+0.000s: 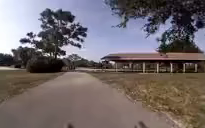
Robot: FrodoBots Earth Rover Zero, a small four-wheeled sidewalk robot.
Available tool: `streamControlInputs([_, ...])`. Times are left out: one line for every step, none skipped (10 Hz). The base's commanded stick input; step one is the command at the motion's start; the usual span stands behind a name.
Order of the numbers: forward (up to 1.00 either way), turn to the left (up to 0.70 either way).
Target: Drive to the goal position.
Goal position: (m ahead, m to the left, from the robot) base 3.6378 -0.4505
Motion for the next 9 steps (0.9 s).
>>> streamControlInputs([1.0,0.04])
streamControlInputs([1.0,0.01])
streamControlInputs([1.0,0.0])
streamControlInputs([1.0,0.0])
streamControlInputs([1.0,0.0])
streamControlInputs([1.0,0.0])
streamControlInputs([1.0,0.0])
streamControlInputs([1.0,0.0])
streamControlInputs([1.0,0.0])
